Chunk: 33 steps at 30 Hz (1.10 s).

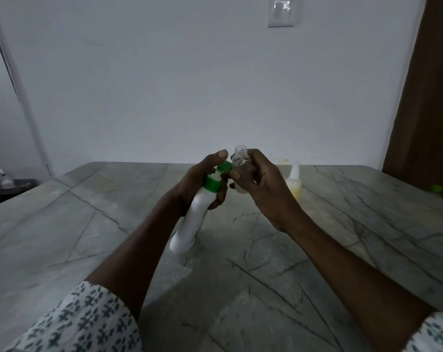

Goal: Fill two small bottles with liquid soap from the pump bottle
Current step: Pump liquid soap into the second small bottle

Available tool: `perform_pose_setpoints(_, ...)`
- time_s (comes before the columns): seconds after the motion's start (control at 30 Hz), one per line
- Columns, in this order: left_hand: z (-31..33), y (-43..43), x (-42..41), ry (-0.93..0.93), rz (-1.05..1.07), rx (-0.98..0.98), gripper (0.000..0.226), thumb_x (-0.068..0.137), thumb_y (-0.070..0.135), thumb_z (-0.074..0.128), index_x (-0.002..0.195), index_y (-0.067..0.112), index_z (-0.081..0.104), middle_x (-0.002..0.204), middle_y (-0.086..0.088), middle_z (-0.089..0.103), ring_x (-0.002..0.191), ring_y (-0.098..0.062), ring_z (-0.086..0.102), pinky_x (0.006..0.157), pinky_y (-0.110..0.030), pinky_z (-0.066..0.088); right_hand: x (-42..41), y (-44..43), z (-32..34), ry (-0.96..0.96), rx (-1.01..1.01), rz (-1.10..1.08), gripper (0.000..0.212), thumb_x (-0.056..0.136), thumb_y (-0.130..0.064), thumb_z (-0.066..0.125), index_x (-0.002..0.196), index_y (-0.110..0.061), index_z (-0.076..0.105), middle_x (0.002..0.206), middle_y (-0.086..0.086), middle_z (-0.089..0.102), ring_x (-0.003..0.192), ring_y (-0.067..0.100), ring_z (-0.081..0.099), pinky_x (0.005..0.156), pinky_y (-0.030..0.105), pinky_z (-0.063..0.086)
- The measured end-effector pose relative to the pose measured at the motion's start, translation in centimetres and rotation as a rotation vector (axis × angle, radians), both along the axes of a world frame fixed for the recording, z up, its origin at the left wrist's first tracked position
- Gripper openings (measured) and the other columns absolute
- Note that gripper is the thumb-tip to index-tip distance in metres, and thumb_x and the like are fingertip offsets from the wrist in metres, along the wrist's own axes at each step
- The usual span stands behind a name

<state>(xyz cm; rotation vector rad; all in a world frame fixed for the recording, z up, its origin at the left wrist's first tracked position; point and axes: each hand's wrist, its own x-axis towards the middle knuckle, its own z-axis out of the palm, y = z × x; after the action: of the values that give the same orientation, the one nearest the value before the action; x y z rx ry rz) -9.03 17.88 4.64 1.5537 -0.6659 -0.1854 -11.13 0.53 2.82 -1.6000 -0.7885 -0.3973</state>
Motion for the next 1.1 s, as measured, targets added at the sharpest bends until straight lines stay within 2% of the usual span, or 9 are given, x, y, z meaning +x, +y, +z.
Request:
perform_pose_setpoints(0.1, -0.1, -0.1, -0.2, -0.005, 0.062, -0.01, 0.055, 0.085, 0.054, 0.051, 0.079, 0.002, 0.065, 0.047, -0.011, 0.059, 0.033, -0.019, 0.05, 0.039, -0.021, 0.041, 0.2, 0.3, -0.1, -0.039, -0.004, -0.059, 0.027, 0.092, -0.027, 0.065, 0.117, -0.021, 0.058, 0.103, 0.0, 0.07, 0.094, 0.019, 0.068, 0.082, 0.049, 0.058)
perform_pose_setpoints(0.2, -0.2, -0.3, 0.0, 0.015, 0.05, -0.005, 0.063, 0.088, 0.053, 0.047, 0.108, -0.006, 0.058, 0.049, -0.013, 0.059, 0.034, -0.021, 0.051, 0.04, -0.022, 0.042, 0.4, -0.2, 0.4, 0.063, 0.08, 0.051, 0.024, 0.089, -0.013, 0.068, 0.113, -0.014, 0.065, 0.088, 0.003, 0.071, 0.075, 0.016, 0.066, 0.067, 0.034, 0.057)
perform_pose_setpoints(0.37, -0.2, -0.4, -0.2, 0.008, 0.157, 0.078, 0.065, 0.081, 0.064, 0.053, 0.084, 0.001, 0.068, 0.053, -0.014, 0.059, 0.039, -0.021, 0.051, 0.044, -0.023, 0.043, 0.8, -0.4, 0.5, 0.043, 0.045, -0.013, 0.015, 0.087, -0.014, 0.071, 0.1, -0.006, 0.068, 0.063, -0.005, 0.063, 0.058, 0.014, 0.052, 0.056, 0.026, 0.046)
perform_pose_setpoints(0.47, -0.4, -0.6, -0.4, -0.061, 0.318, 0.043, 0.064, 0.081, 0.069, 0.05, 0.074, 0.008, 0.066, 0.058, -0.014, 0.059, 0.047, -0.021, 0.054, 0.052, -0.028, 0.045, 0.7, 0.9, 0.4, 0.012, 0.08, -0.13, 0.019, 0.086, -0.025, 0.072, 0.093, -0.007, 0.067, 0.065, 0.007, 0.061, 0.058, 0.018, 0.053, 0.057, 0.04, 0.046)
perform_pose_setpoints(0.57, -0.3, -0.7, -0.4, -0.142, 0.445, 0.069, 0.075, 0.085, 0.08, 0.038, 0.061, 0.015, 0.065, 0.063, -0.014, 0.063, 0.058, -0.024, 0.059, 0.069, -0.038, 0.049, 0.7, 1.7, 0.3, -0.011, 0.087, -0.247, 0.021, 0.085, -0.033, 0.071, 0.085, -0.013, 0.065, 0.063, 0.001, 0.06, 0.058, 0.017, 0.053, 0.059, 0.043, 0.047)
perform_pose_setpoints(0.7, 0.6, -1.1, -1.0, -0.047, 0.459, 0.282, 0.068, 0.096, 0.074, 0.022, 0.087, 0.025, 0.069, 0.087, -0.008, 0.074, 0.08, -0.02, 0.065, 0.078, -0.036, 0.05, 0.9, 1.6, 0.1, -0.009, 0.078, -0.317, 0.022, 0.086, -0.035, 0.07, 0.08, -0.015, 0.063, 0.062, -0.003, 0.06, 0.058, 0.017, 0.056, 0.059, 0.044, 0.05)
perform_pose_setpoints(0.9, -0.7, -1.5, -1.2, -0.089, 0.584, 0.076, 0.073, 0.085, 0.08, 0.04, 0.085, 0.017, 0.076, 0.079, -0.018, 0.074, 0.074, -0.03, 0.067, 0.087, -0.051, 0.053, 0.2, 2.1, 0.5, -0.002, 0.08, -0.299, 0.023, 0.087, -0.034, 0.07, 0.09, -0.013, 0.064, 0.064, 0.002, 0.064, 0.054, 0.014, 0.058, 0.054, 0.031, 0.049)
perform_pose_setpoints(1.0, -0.4, -1.2, -1.3, -0.076, 0.516, 0.062, 0.073, 0.089, 0.074, 0.04, 0.085, 0.008, 0.073, 0.073, -0.015, 0.07, 0.064, -0.023, 0.064, 0.072, -0.041, 0.052, 0.0, 1.8, 0.6, 0.053, 0.097, -0.19, 0.024, 0.088, -0.033, 0.07, 0.101, -0.014, 0.064, 0.069, 0.006, 0.065, 0.057, 0.019, 0.061, 0.057, 0.038, 0.054)
perform_pose_setpoints(1.1, -0.1, -0.7, -1.7, 0.0, 0.508, 0.03, 0.063, 0.092, 0.07, 0.043, 0.077, 0.016, 0.071, 0.066, -0.015, 0.065, 0.055, -0.02, 0.06, 0.063, -0.033, 0.049, 0.4, 0.2, 0.4, 0.096, 0.014, -0.208, 0.025, 0.09, -0.037, 0.065, 0.103, -0.016, 0.06, 0.069, -0.001, 0.062, 0.058, 0.015, 0.06, 0.06, 0.042, 0.056)
